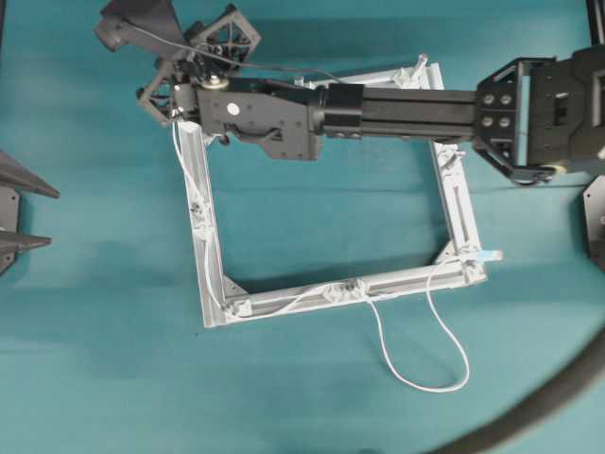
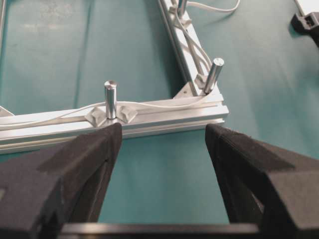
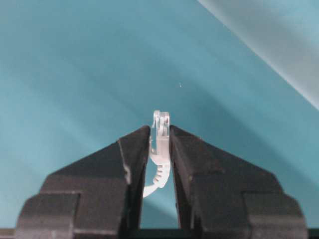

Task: Move the cable alternately left and right between 8 pins so it hooks onto each one.
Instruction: 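Wrap the cable around the top-left corner pin with the right gripper, then drag the cable rightward along the top edge past the top pins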

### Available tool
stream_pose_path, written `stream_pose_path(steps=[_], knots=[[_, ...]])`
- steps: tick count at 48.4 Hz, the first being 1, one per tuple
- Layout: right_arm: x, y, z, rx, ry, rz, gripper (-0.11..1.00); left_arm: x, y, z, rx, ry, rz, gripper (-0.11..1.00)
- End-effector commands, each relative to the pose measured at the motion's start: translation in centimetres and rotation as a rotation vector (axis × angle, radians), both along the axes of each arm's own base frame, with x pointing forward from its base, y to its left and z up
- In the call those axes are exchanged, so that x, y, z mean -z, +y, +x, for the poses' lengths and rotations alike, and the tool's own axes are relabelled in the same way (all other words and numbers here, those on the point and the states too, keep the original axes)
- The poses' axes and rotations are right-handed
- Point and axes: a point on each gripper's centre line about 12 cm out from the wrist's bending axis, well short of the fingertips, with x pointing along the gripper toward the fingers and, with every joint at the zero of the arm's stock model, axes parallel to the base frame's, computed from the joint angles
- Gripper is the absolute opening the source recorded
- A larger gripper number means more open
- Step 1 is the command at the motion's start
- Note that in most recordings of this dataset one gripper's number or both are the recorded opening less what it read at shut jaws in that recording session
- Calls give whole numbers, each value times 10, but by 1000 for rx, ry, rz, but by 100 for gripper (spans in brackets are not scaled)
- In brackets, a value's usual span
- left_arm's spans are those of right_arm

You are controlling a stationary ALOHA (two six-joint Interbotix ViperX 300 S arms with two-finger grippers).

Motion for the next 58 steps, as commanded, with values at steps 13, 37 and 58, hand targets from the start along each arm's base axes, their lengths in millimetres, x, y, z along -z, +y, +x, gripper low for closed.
stream_pose_path(steps=[13, 37, 58], knots=[[-43, 26, -23, -7, -88, -19, 16, -6, 1, 2, -6, -8, 1, 72], [-35, 56, -45, -154, -92, 18, 16, -6, 1, 2, -6, -8, 1, 72], [-28, 63, -86, -119, -74, 65, 16, -6, 1, 2, -6, -9, 1, 72]])
